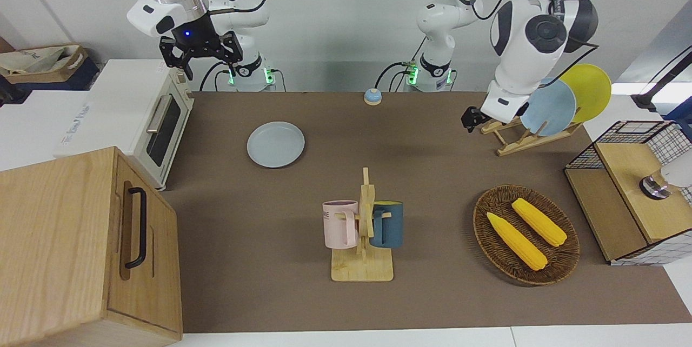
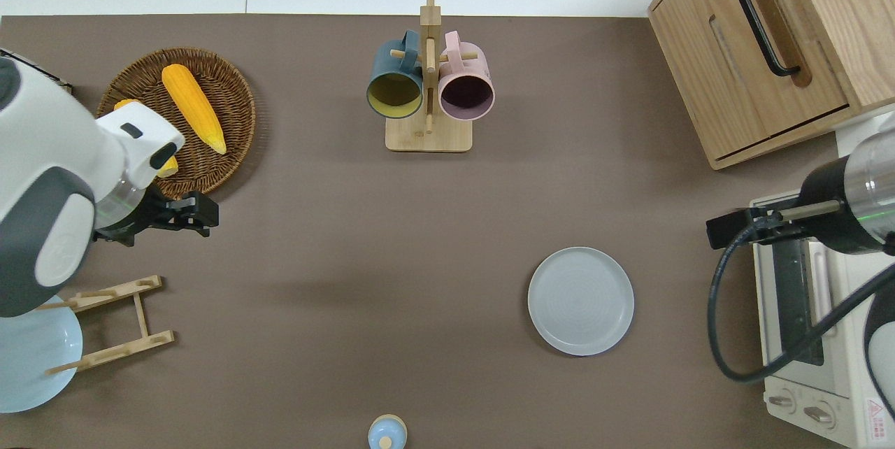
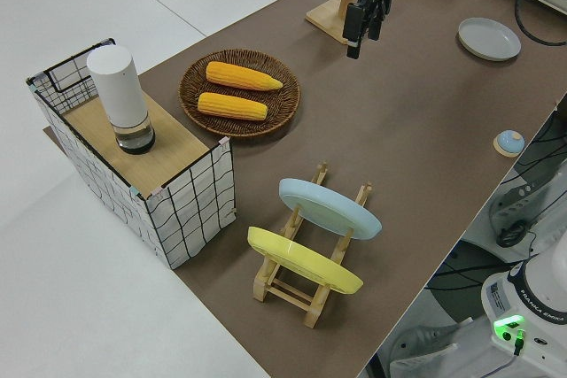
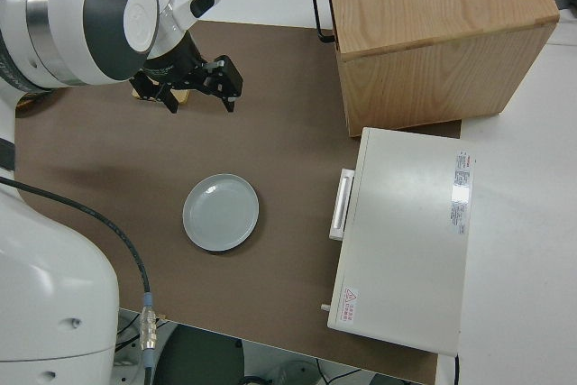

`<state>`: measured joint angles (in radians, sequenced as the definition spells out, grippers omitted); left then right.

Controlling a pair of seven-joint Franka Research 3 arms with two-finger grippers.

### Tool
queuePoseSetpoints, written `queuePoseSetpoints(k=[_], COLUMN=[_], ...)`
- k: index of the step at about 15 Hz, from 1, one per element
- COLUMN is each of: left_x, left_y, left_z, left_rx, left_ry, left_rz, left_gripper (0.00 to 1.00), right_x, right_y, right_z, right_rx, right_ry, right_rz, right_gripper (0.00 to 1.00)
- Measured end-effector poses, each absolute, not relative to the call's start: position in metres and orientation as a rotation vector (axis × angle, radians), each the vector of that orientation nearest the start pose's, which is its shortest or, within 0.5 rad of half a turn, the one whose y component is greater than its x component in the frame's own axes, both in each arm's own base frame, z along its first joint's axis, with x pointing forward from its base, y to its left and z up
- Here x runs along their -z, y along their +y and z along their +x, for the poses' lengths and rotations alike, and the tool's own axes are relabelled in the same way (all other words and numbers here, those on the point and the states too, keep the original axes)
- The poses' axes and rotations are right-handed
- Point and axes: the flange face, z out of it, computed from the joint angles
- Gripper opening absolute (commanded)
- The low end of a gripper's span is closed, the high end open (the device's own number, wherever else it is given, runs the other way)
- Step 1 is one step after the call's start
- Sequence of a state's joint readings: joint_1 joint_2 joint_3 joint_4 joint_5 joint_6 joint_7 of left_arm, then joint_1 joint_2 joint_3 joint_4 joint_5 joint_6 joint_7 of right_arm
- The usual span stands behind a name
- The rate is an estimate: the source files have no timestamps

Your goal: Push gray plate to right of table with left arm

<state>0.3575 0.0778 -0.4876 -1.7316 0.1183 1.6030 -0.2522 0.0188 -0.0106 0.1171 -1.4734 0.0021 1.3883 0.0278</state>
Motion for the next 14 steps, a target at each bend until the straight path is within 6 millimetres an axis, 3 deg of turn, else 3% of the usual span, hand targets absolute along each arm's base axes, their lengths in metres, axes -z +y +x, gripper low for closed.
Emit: queuePoseSetpoints(k=[2,7,11,14], left_x=[-0.524,-0.54,-0.56,-0.563], left_y=[-0.037,-0.029,0.002,0.002], left_z=[0.552,0.536,0.529,0.534], left_rx=[-0.306,-0.369,-0.325,-0.266], left_ry=[-0.124,-0.051,-0.057,-0.053], left_rz=[-3.008,-3.046,-3.116,-3.143], left_gripper=[0.99,0.98,0.99,0.99], right_x=[-0.66,-0.66,-0.66,-0.66], right_y=[0.073,0.073,0.073,0.073], right_z=[0.527,0.527,0.527,0.527], right_rx=[-0.117,-0.117,-0.117,-0.117], right_ry=[-0.17,-0.17,-0.17,-0.17], right_rz=[-3.14,-3.14,-3.14,-3.14], right_gripper=[0.983,0.983,0.983,0.983])
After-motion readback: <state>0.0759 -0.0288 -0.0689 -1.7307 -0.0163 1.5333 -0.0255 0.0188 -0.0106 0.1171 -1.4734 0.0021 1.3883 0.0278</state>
